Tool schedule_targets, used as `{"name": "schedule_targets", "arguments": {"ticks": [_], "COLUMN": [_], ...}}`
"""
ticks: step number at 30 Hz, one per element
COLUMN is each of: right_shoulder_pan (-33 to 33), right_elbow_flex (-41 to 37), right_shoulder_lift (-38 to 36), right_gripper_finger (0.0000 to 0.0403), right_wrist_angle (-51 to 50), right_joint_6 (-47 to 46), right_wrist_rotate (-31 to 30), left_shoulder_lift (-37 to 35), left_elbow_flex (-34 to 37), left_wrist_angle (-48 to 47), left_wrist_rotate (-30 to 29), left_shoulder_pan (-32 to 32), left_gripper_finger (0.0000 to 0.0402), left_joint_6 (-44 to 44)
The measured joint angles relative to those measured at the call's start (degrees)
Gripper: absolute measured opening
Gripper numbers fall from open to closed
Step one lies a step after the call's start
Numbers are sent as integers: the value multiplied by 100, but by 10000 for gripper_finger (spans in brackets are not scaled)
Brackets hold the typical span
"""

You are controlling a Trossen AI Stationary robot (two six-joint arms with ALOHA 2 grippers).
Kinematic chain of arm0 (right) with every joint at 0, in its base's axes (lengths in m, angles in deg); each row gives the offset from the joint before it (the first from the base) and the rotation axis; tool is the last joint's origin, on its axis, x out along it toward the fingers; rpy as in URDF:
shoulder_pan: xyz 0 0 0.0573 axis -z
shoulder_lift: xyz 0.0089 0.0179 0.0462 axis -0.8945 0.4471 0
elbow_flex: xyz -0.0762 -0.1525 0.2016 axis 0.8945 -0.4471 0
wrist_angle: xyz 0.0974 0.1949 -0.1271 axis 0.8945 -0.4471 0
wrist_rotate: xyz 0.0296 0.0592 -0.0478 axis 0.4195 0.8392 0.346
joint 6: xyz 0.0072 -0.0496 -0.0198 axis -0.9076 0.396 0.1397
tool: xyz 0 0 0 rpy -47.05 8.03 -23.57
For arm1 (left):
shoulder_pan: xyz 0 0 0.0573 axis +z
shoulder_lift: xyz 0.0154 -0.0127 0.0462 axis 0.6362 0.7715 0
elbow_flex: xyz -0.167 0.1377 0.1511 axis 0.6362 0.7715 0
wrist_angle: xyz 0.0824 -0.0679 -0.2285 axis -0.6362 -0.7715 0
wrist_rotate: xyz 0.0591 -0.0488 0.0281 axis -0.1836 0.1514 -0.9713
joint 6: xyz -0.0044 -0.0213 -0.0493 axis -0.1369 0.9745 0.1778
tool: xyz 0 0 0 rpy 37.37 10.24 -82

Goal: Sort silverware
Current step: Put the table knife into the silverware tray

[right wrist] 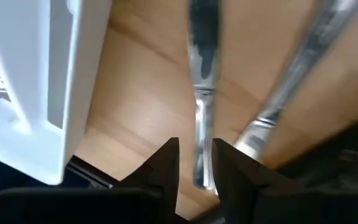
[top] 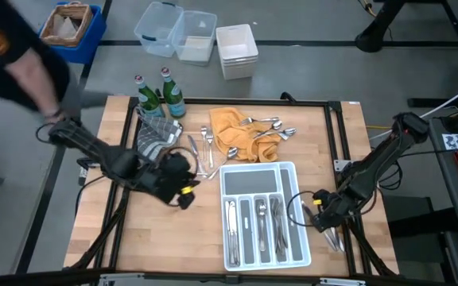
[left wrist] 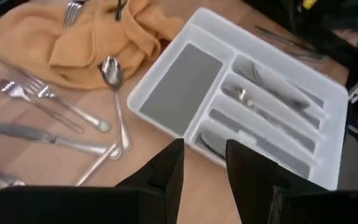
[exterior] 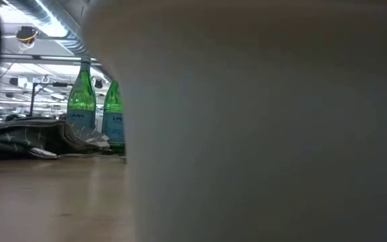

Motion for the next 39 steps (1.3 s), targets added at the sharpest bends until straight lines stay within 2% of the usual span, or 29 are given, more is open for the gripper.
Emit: {"name": "schedule_targets", "arguments": {"ticks": [5,8,12,15,20,30,39], "right_shoulder_pan": [0,0,-2,-4,-4,-4,-4], "right_elbow_flex": [0,0,0,0,0,0,0], "right_shoulder_lift": [-589,-790,-741,-563,-204,614,1180], "right_gripper_finger": [96,97,97,97,97,97,97], "right_wrist_angle": [-388,-370,-247,-233,-237,-215,674], "right_joint_6": [3,3,-4,10,131,140,313], "right_wrist_rotate": [-140,-268,-392,-475,-562,-380,-352], "left_shoulder_lift": [-273,-302,-285,-276,-278,-278,-278], "left_elbow_flex": [1057,1837,2694,3083,3309,3314,3314], "left_wrist_angle": [200,906,2009,2418,2550,2562,2550], "left_wrist_rotate": [-291,-290,-237,-236,-234,-236,-236], "left_shoulder_pan": [-474,-569,-542,-484,-405,-396,-396], "left_gripper_finger": [109,109,109,109,109,109,109], "left_joint_6": [1031,1745,2578,3127,3685,3491,3386]}}
